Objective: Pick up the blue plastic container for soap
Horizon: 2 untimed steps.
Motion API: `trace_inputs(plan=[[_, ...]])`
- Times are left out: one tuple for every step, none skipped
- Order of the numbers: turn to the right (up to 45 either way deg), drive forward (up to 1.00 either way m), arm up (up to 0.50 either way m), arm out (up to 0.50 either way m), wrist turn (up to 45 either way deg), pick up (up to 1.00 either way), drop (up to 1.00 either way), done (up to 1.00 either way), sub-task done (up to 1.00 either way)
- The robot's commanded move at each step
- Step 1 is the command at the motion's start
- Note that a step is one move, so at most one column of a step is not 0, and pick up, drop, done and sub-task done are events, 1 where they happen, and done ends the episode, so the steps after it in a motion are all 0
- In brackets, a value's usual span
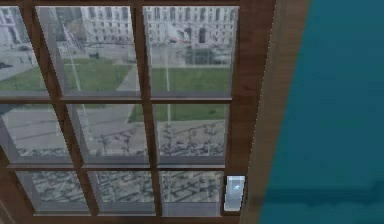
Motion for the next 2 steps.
trace_inputs(plan=[[0.0, 0.00, 0.00, 0.00, 45.0, 0.00, 0.00, 0.00, 0.00], [0.0, 0.00, 0.00, 0.00, 45.0, 0.00, 0.00, 0.00, 0.00]])
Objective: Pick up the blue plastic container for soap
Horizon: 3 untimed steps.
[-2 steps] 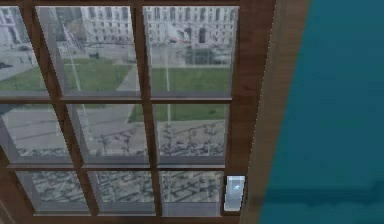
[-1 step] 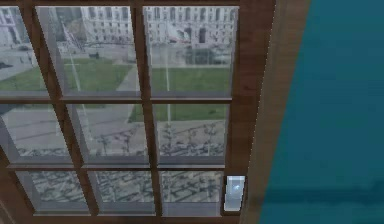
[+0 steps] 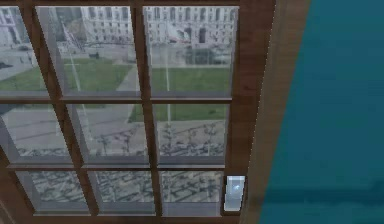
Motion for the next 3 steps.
trace_inputs(plan=[[0.0, 0.00, 0.00, 0.00, 24.0, 0.00, 0.00, 0.00, 0.00], [0.0, 0.00, -0.26, 0.00, 0.0, 0.00, 0.00, 0.00, 0.00], [0.0, 0.00, 0.00, 0.00, 0.0, 1.00, 0.00, 0.00, 0.00]])
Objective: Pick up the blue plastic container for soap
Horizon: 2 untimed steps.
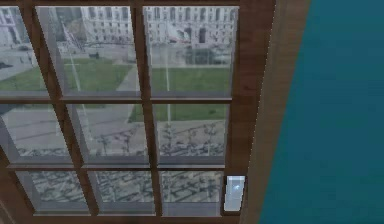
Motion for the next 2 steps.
trace_inputs(plan=[[0.0, 0.00, 0.10, 0.00, 0.0, 0.00, 0.00, 0.00, 0.00], [0.0, 0.00, 0.00, 0.00, 0.0, 0.00, 0.00, 1.00, 0.00]])
